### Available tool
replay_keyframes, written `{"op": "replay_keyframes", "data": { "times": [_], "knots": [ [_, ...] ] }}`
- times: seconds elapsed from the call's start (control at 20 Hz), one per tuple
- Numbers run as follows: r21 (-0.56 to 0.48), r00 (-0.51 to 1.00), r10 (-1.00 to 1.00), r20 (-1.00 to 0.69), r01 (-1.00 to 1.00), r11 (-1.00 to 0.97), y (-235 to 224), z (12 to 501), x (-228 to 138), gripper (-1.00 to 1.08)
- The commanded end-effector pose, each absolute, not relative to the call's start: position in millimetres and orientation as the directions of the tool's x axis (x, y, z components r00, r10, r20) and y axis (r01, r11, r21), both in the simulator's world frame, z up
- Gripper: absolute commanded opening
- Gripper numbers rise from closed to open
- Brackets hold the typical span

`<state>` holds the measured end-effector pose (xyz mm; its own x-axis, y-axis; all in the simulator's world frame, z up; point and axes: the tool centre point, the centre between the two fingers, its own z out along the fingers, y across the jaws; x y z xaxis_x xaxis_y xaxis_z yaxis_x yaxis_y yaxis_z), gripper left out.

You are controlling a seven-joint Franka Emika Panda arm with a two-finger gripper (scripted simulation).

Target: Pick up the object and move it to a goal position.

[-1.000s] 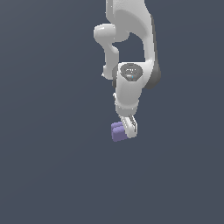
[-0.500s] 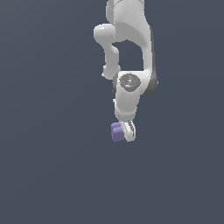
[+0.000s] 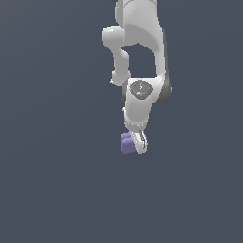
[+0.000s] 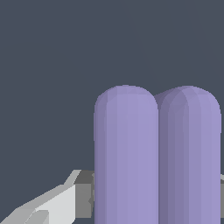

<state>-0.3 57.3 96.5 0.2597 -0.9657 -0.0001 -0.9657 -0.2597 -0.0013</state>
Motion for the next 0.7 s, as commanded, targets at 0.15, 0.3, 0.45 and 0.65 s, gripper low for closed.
{"op": "replay_keyframes", "data": {
  "times": [0.15, 0.3, 0.45, 0.65],
  "knots": [
    [-0.001, 0.260, -0.966, 0.000, -0.966, -0.260, 56.2, 98.4, -1.0, -1.00],
    [-0.001, 0.260, -0.966, 0.000, -0.966, -0.260, 52.8, 104.4, -3.3, -1.00],
    [-0.001, 0.260, -0.966, -0.001, -0.966, -0.260, 47.0, 114.3, -7.0, -1.00],
    [-0.001, 0.259, -0.966, -0.001, -0.966, -0.259, 35.5, 134.0, -14.4, -1.00]
  ]
}}
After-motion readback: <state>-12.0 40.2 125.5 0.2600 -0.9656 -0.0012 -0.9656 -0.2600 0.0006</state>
